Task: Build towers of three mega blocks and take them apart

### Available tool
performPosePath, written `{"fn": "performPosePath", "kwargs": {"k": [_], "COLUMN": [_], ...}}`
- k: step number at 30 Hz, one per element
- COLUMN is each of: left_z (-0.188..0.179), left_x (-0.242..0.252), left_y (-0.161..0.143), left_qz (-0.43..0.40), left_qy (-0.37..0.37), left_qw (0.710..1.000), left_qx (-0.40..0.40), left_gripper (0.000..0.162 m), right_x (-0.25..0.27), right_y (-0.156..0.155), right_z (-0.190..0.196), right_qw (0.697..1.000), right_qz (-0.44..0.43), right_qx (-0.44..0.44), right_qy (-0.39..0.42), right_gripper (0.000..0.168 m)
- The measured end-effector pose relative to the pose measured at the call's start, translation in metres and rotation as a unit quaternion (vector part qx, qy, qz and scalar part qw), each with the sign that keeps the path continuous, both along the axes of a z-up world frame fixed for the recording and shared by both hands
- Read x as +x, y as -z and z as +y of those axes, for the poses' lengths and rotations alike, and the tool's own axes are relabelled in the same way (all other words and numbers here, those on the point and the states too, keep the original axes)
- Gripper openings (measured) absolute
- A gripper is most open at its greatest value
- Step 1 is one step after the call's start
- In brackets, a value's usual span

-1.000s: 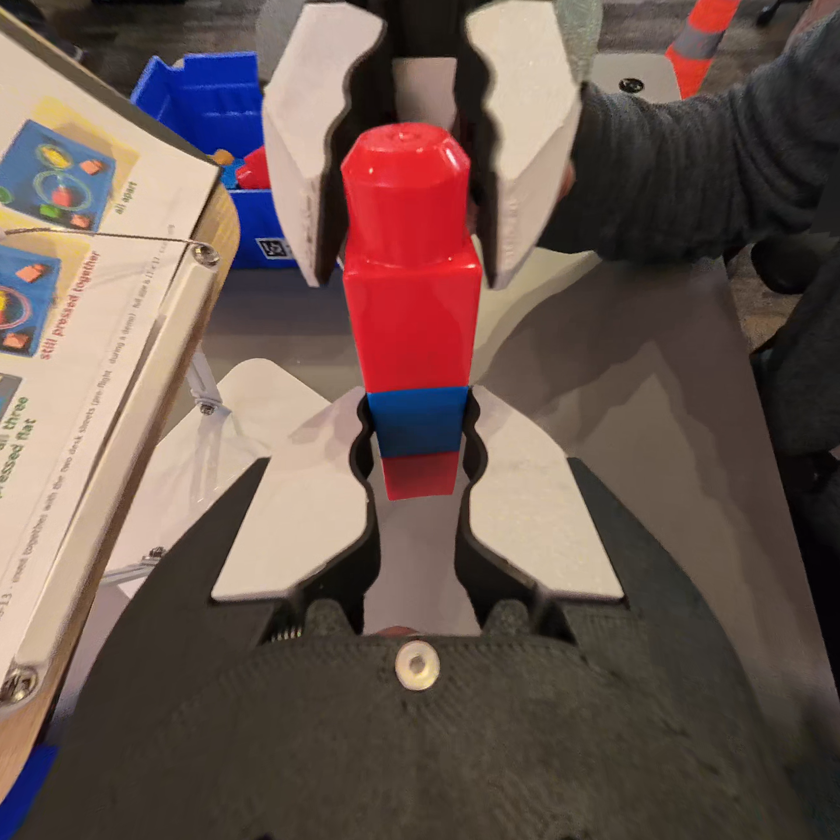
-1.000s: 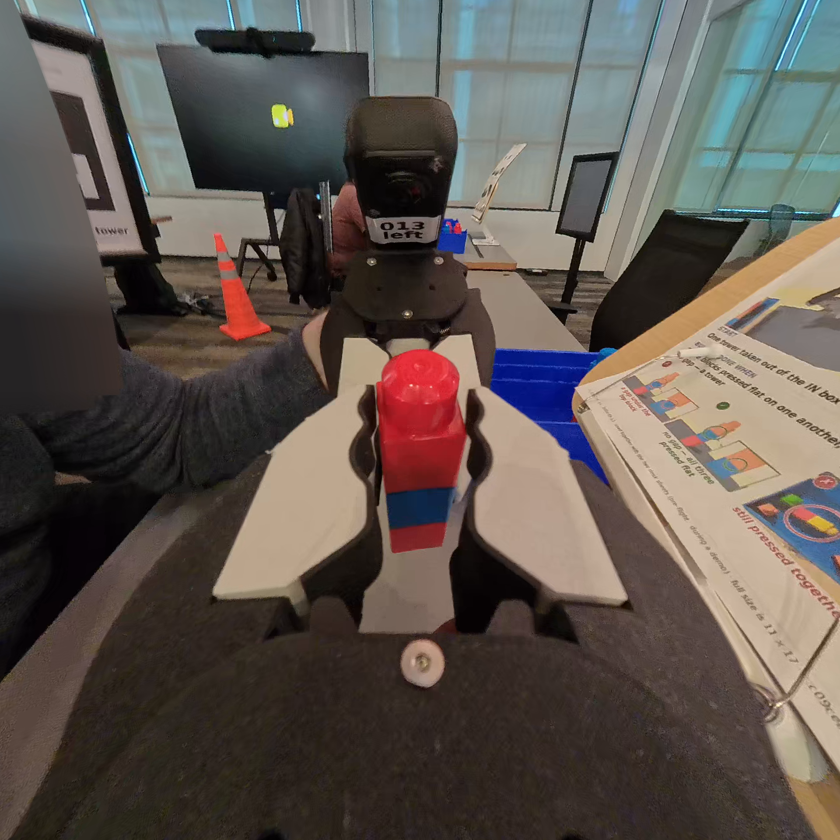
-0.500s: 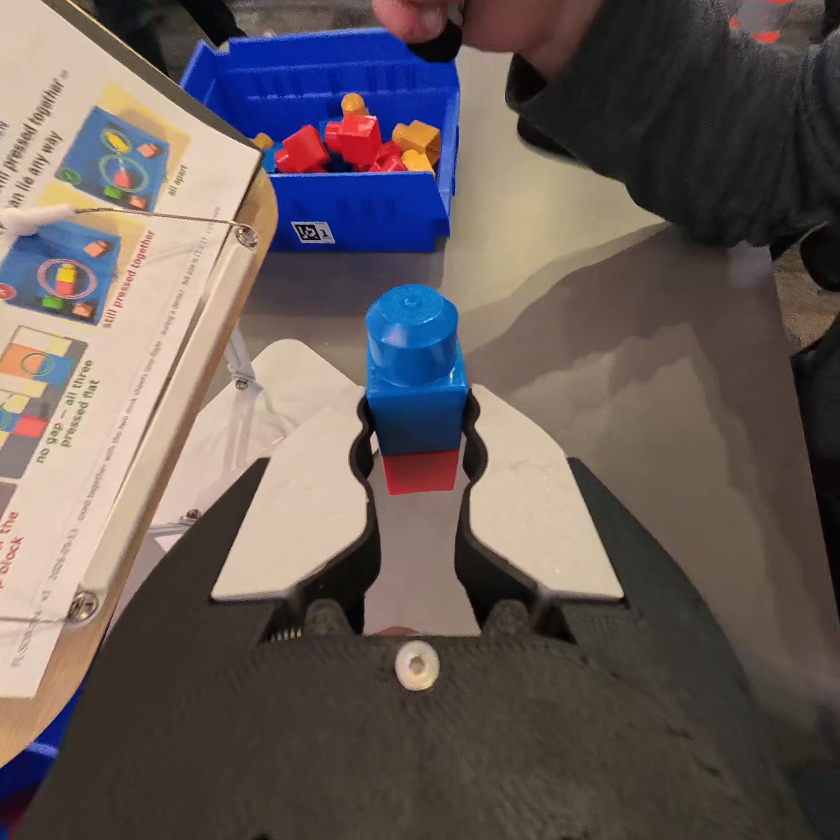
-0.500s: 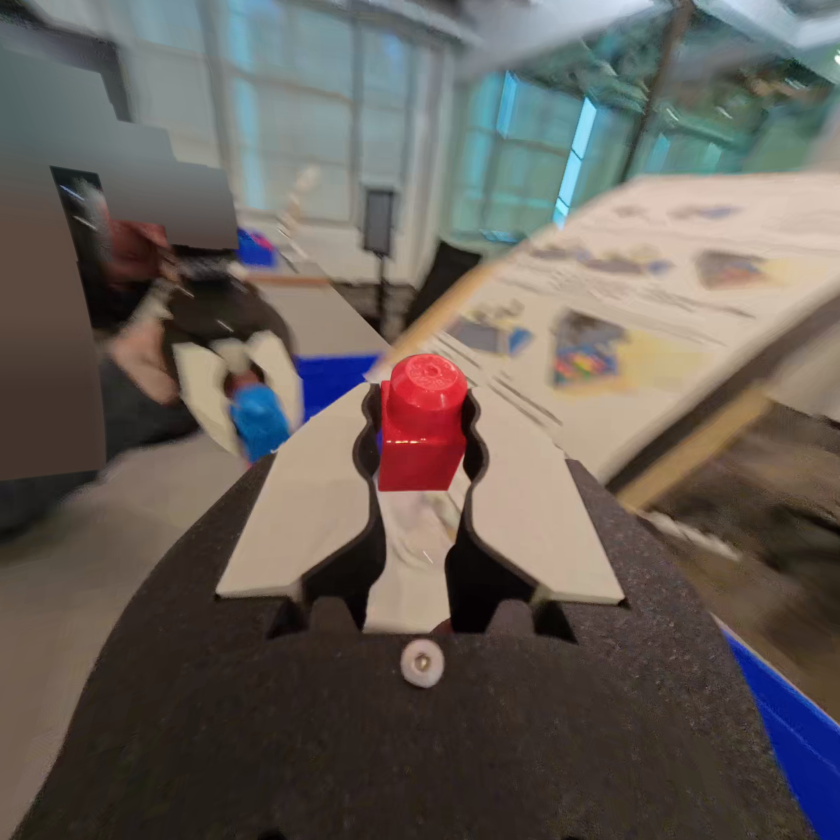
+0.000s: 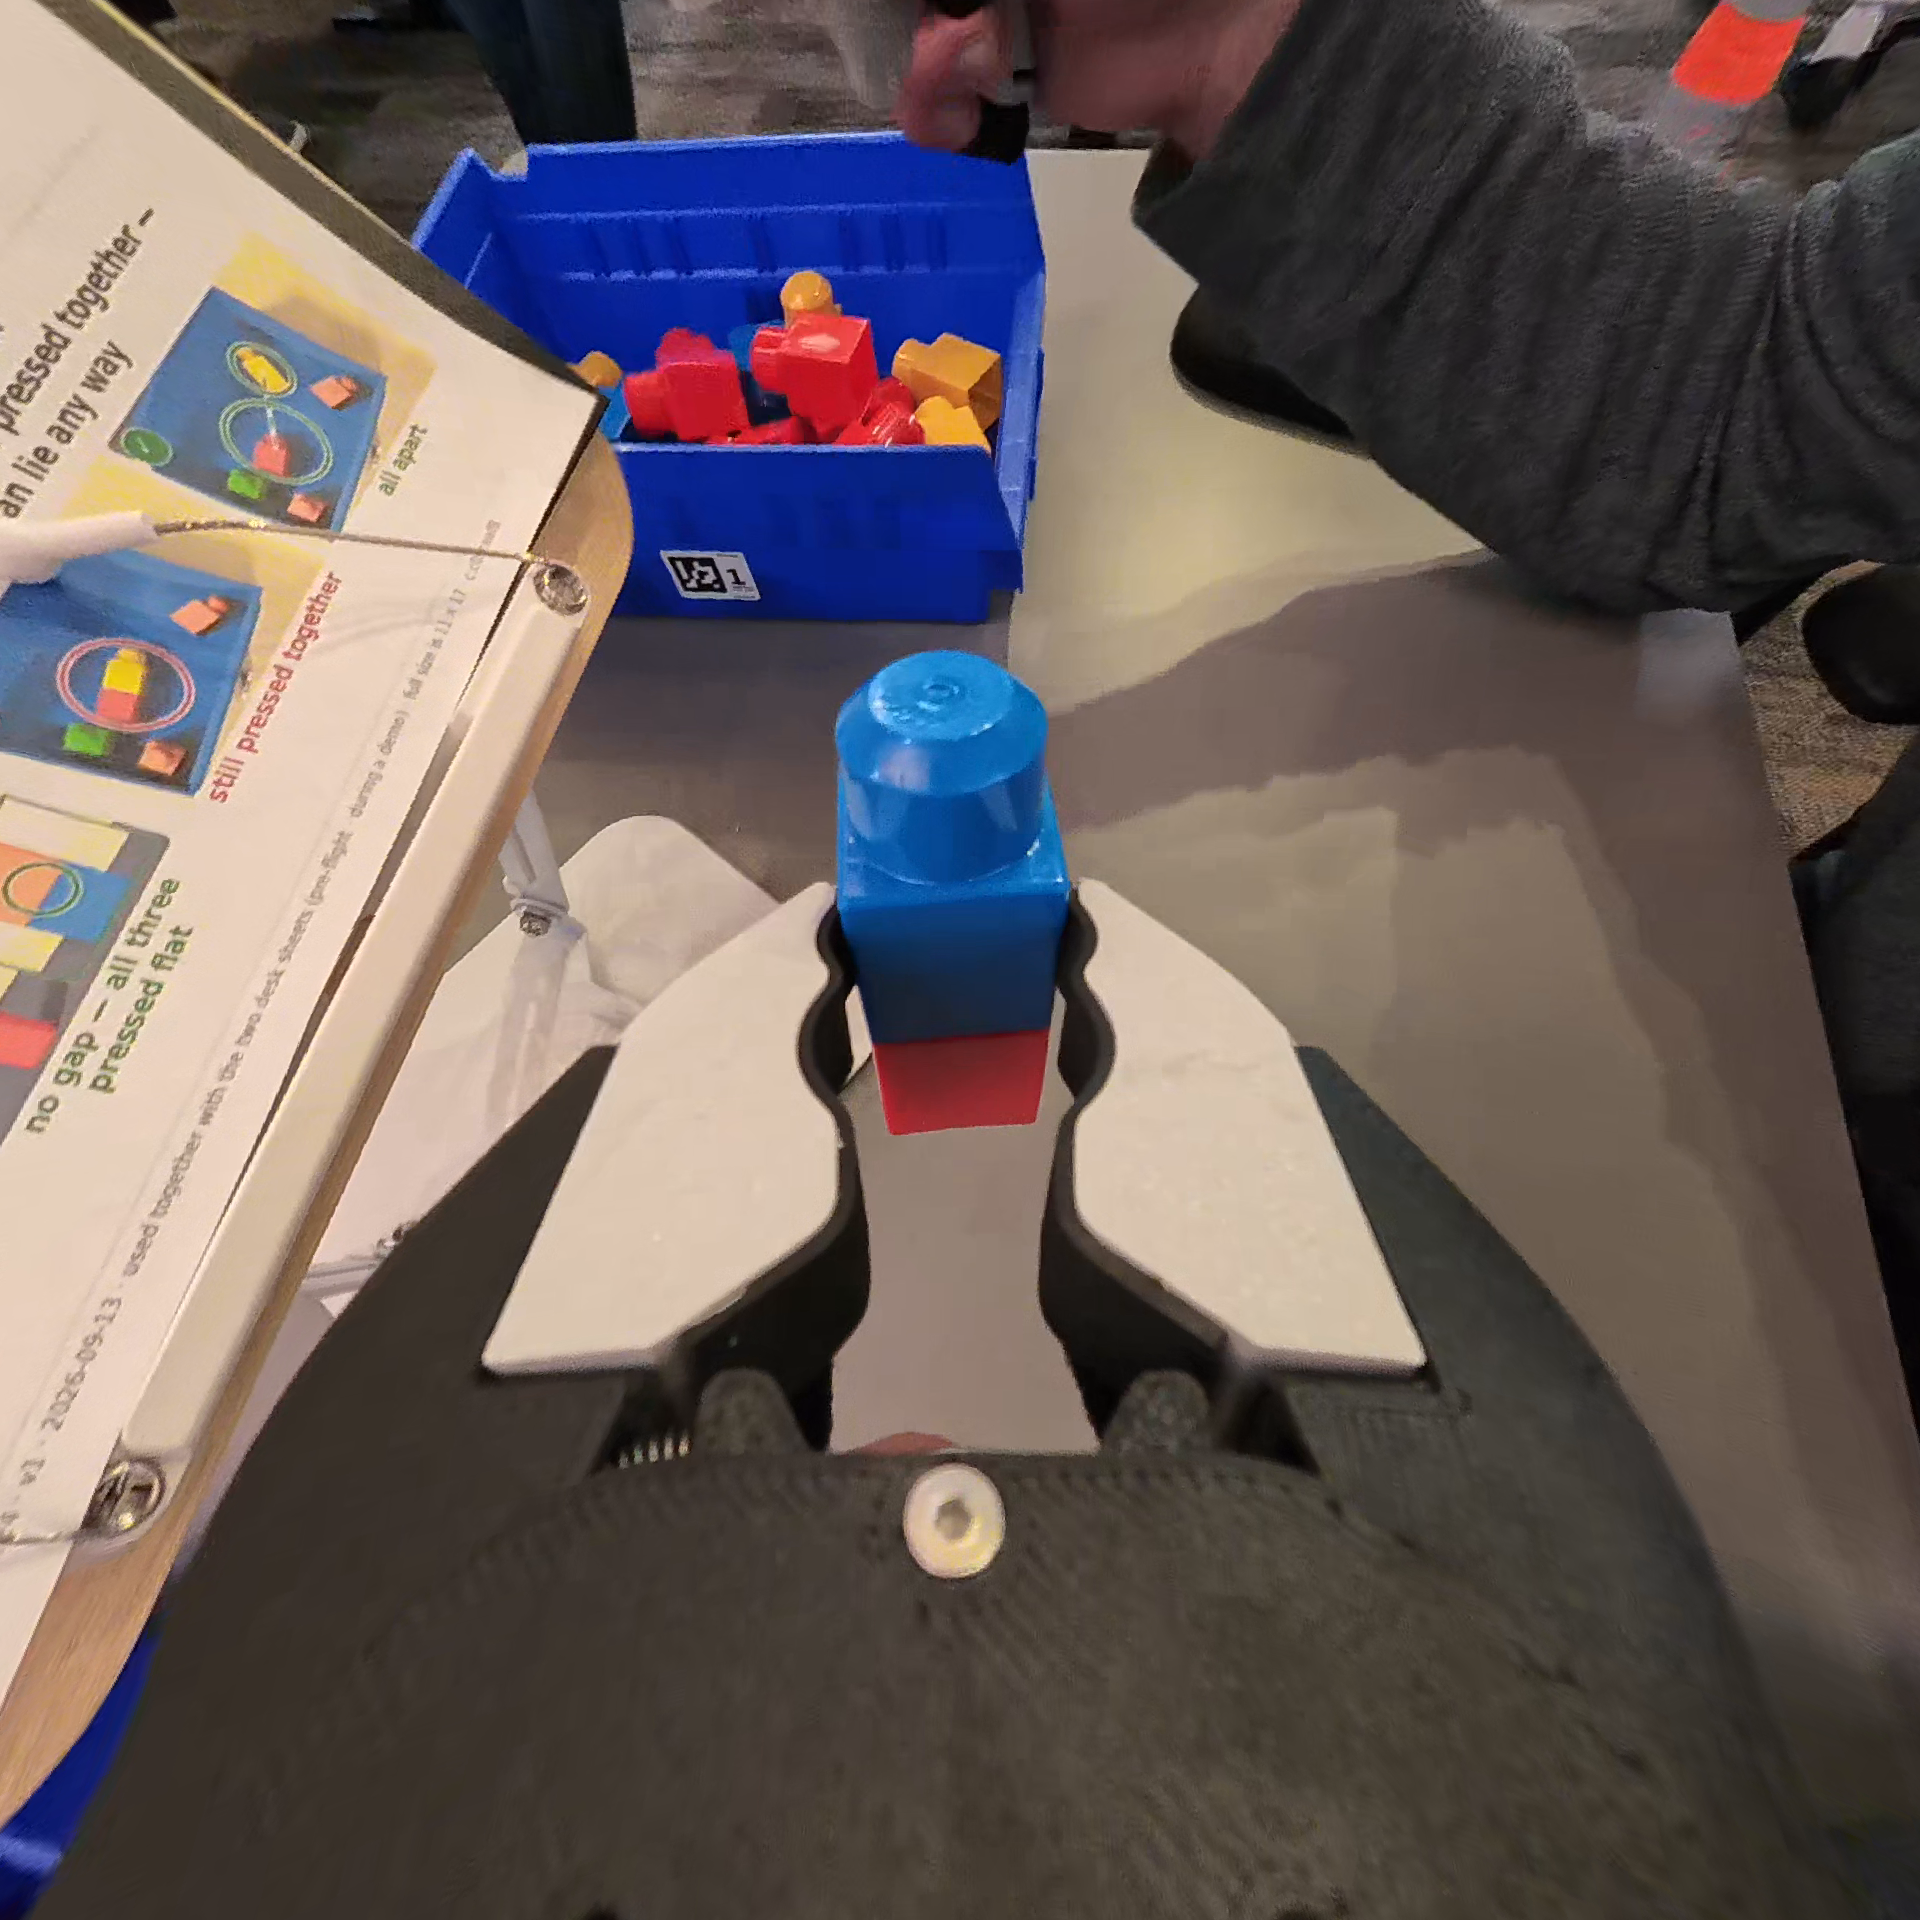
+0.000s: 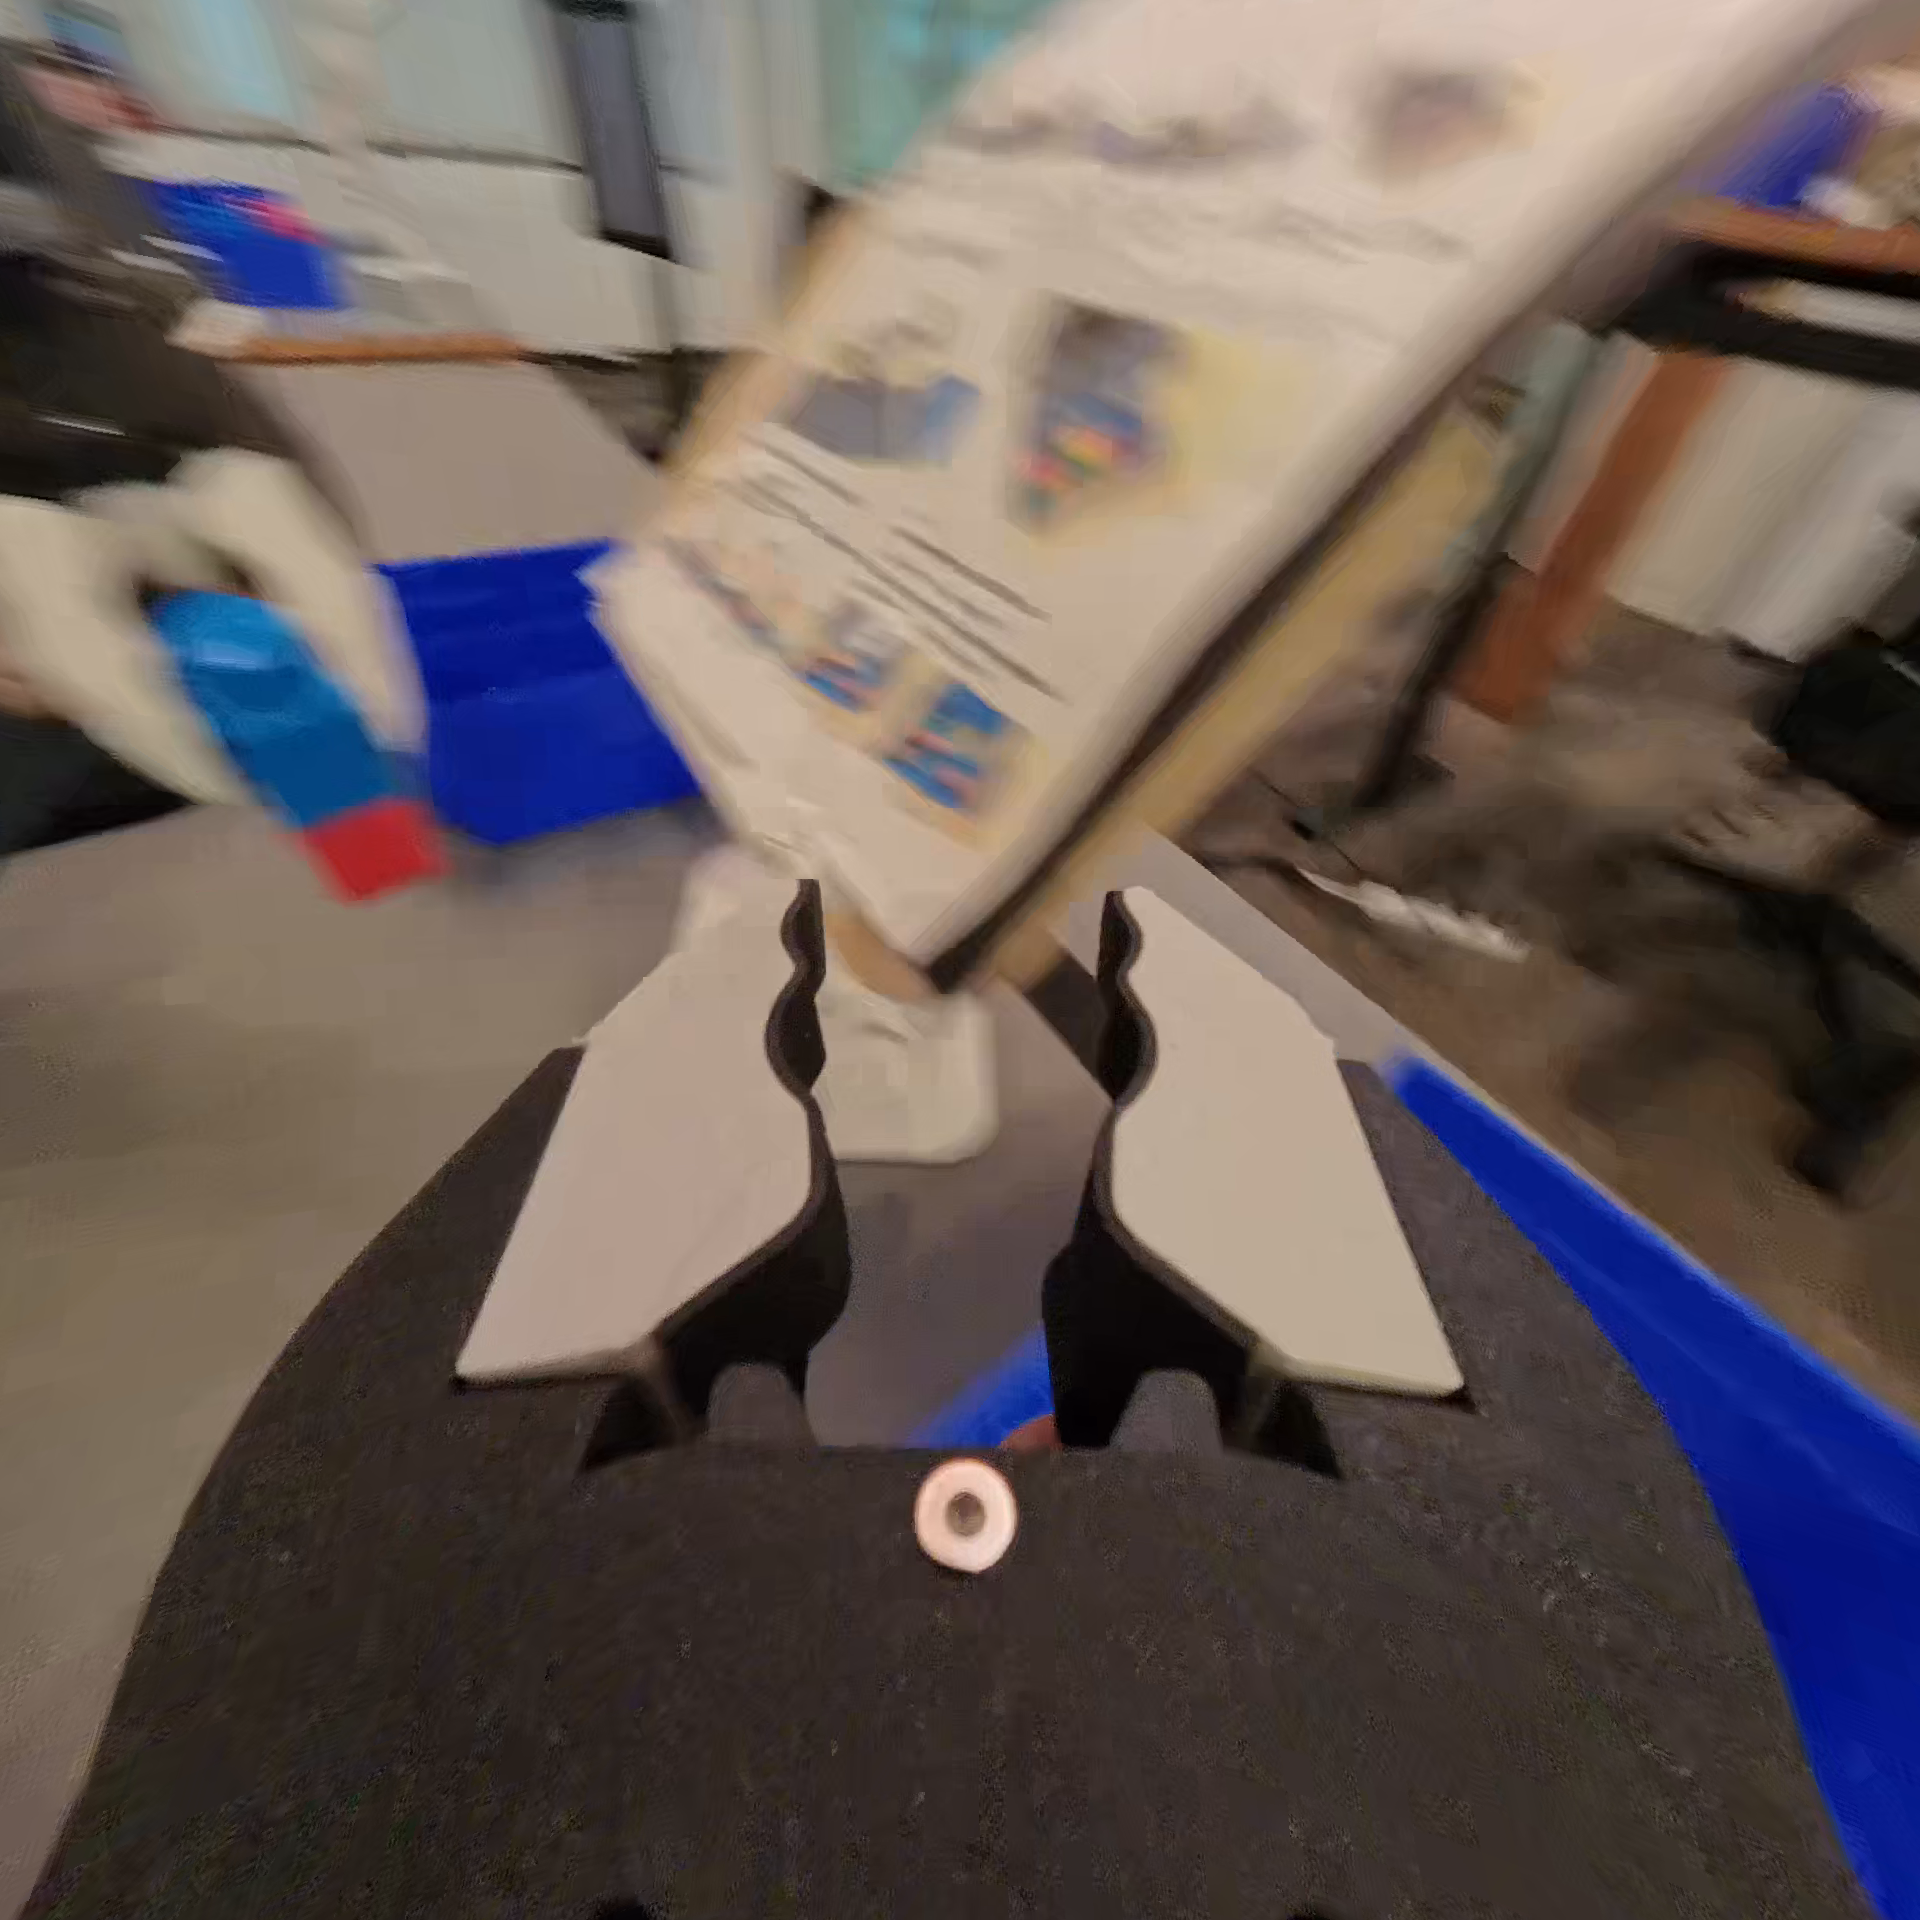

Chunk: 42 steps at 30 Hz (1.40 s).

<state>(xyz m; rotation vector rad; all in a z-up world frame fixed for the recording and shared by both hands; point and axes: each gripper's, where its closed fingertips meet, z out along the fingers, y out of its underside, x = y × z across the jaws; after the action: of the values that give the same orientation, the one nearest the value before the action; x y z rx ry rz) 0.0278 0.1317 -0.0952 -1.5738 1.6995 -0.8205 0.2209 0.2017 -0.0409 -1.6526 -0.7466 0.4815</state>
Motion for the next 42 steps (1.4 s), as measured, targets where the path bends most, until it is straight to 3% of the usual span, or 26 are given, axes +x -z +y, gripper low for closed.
{"fn": "performPosePath", "kwargs": {"k": [1,4,7,10,13,16,18,19,22,25,27,30,33,35,37,39,42], "left_z": [-0.001,-0.01,-0.017,-0.024,-0.024,-0.026,-0.023,-0.02,-0.023,-0.02,-0.018,-0.02,-0.021,-0.023,-0.022,-0.022,-0.027], "left_x": [0.002,0.007,0.012,0.017,0.02,0.023,0.022,0.021,0.028,0.03,0.029,0.03,0.032,0.031,0.026,0.021,0.025], "left_y": [-0.001,-0.003,-0.003,-0.003,0.0,-0.003,0.005,0.011,0.015,0.016,0.015,0.015,0.015,0.013,0.015,0.023,0.016], "left_qz": [-0.005,-0.012,-0.009,-0.011,-0.006,-0.027,-0.006,0.007,0.004,0.004,0.003,0.007,0.008,0.005,0.03,0.061,0.045], "left_qy": [0.002,0.021,0.031,0.043,0.041,0.052,0.047,0.041,0.052,0.043,0.04,0.042,0.039,0.038,0.032,0.029,0.035], "left_qw": [1.0,1.0,0.999,0.999,0.999,0.998,0.999,0.999,0.998,0.999,0.999,0.999,0.999,0.999,0.999,0.998,0.998], "left_qx": [0.0,-0.002,0.001,-0.002,0.0,-0.018,-0.027,-0.02,-0.018,-0.019,-0.013,-0.005,-0.012,-0.031,-0.01,0.017,0.012], "left_gripper": [0.036,0.036,0.036,0.036,0.036,0.037,0.059,0.06,0.036,0.036,0.036,0.036,0.036,0.036,0.036,0.036,0.036], "right_x": [-0.033,-0.117,-0.167,-0.187,-0.194,-0.193,-0.189,-0.187,-0.182,-0.179,-0.179,-0.181,-0.182,-0.181,-0.175,-0.153,-0.11], "right_y": [-0.008,-0.009,-0.004,0.006,0.012,0.005,-0.008,-0.012,-0.019,-0.018,-0.009,0.0,-0.002,-0.007,-0.024,-0.052,-0.061], "right_z": [-0.015,-0.054,-0.078,-0.084,-0.089,-0.09,-0.089,-0.089,-0.088,-0.084,-0.083,-0.086,-0.085,-0.086,-0.087,-0.085,-0.067], "right_qw": [0.998,0.979,0.959,0.951,0.945,0.946,0.946,0.945,0.945,0.948,0.952,0.95,0.955,0.957,0.957,0.956,0.971], "right_qz": [0.0,-0.018,0.003,0.009,0.007,0.017,0.054,0.066,0.081,0.082,0.054,0.022,-0.006,-0.014,0.031,0.1,0.098], "right_qx": [0.012,0.032,0.027,0.007,0.001,0.007,0.017,0.018,0.026,0.028,0.017,0.017,0.039,0.062,0.074,0.085,0.093], "right_qy": [-0.062,-0.2,-0.282,-0.308,-0.327,-0.324,-0.319,-0.32,-0.316,-0.305,-0.302,-0.311,-0.295,-0.285,-0.277,-0.263,-0.196], "right_gripper": [0.051,0.052,0.049,0.046,0.029,0.03,0.029,0.03,0.03,0.034,0.052,0.036,0.036,0.035,0.035,0.035,0.035]}}
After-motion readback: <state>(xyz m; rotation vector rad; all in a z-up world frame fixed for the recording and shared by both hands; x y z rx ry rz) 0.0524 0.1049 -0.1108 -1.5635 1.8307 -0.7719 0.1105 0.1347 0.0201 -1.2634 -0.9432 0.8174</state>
